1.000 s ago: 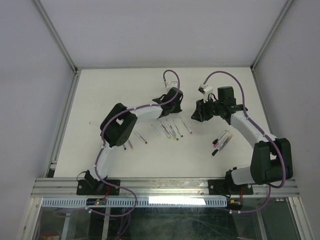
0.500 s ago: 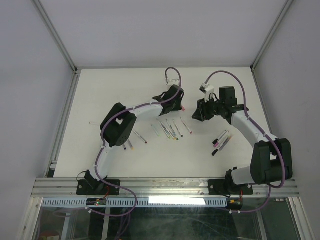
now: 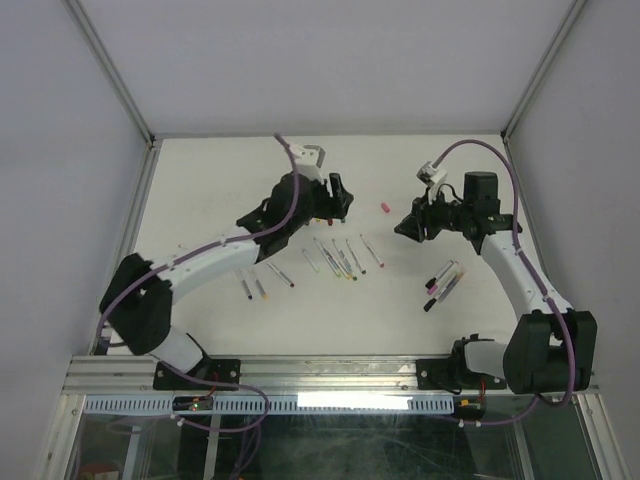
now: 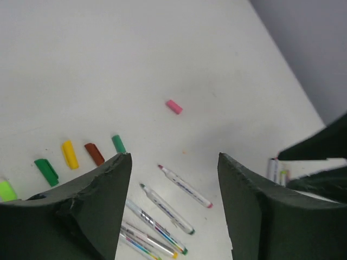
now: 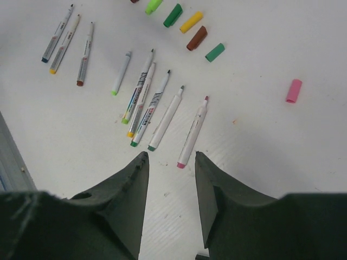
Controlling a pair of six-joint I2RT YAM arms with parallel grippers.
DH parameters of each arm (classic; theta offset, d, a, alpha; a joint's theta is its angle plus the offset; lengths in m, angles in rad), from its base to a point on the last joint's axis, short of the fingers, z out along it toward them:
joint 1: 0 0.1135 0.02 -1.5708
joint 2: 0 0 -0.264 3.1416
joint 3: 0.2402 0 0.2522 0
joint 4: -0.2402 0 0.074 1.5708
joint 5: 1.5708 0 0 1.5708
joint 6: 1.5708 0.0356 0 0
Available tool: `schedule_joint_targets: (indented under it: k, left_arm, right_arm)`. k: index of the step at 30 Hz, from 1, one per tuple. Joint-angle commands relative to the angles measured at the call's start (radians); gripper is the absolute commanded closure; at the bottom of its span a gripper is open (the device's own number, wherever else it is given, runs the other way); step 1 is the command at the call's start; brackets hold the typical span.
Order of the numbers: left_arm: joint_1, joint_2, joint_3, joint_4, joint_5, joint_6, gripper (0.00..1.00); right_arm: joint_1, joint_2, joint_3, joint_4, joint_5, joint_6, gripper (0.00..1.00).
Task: Open the pen caps
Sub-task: Place the pen cap at the center of the board, then move the pen cap to the center of the board.
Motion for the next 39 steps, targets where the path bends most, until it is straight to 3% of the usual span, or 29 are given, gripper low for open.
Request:
schedule_joint_targets:
  k: [1,5,8,15,17,19,22,25,31,39]
  left_arm:
    - [0.001,-0.261,-0.293,0.341,0.131,0.059,0.27]
    - [0.013,-0.454,-0.533,0.45,0.178,0.047,0.09]
    - [0.021,-0.589,-0.654,0.471,0.186,0.027,0.01]
    - [0.031,-0.871,-0.896,0.526,0.216,-0.038,0.01]
    - [0.031,-0.916,-0.942,0.547,0.222,-0.054,0.01]
    - [0.032,-0.942,-0.975,0.565,0.222,-0.068,0.01]
    - [0.031,-0.952,-0.991,0.574,0.228,-0.075,0.01]
    - [0.031,-0.951,-0.981,0.552,0.237,-0.075,0.01]
    - [0.03,-0.96,-0.991,0.538,0.222,-0.08,0.01]
    - [0.031,-0.962,-0.998,0.531,0.214,-0.083,0.01]
  right_arm:
    - [-0.04,-0.055,0.068,-0.073,-0.141,-0.137,0.58]
    - [-0.061,-0.043,0.111,-0.184,-0.172,-0.264,0.58]
    - [-0.081,-0.01,0.158,-0.336,-0.165,-0.452,0.56]
    - [-0.246,0.199,0.38,-0.817,-0.149,-1.084,0.54]
    - [-0.272,0.237,0.406,-0.843,-0.131,-1.209,0.51]
    - [-0.273,0.248,0.375,-0.7,-0.101,-1.133,0.5]
    - [-0.239,0.299,0.358,-0.415,-0.032,-0.845,0.45]
    - [-0.164,0.404,0.428,-0.301,0.104,-0.563,0.46]
    - [-0.032,0.638,0.589,-0.236,0.372,-0.249,0.46]
    - [0.039,0.82,0.773,-0.28,0.493,-0.139,0.46]
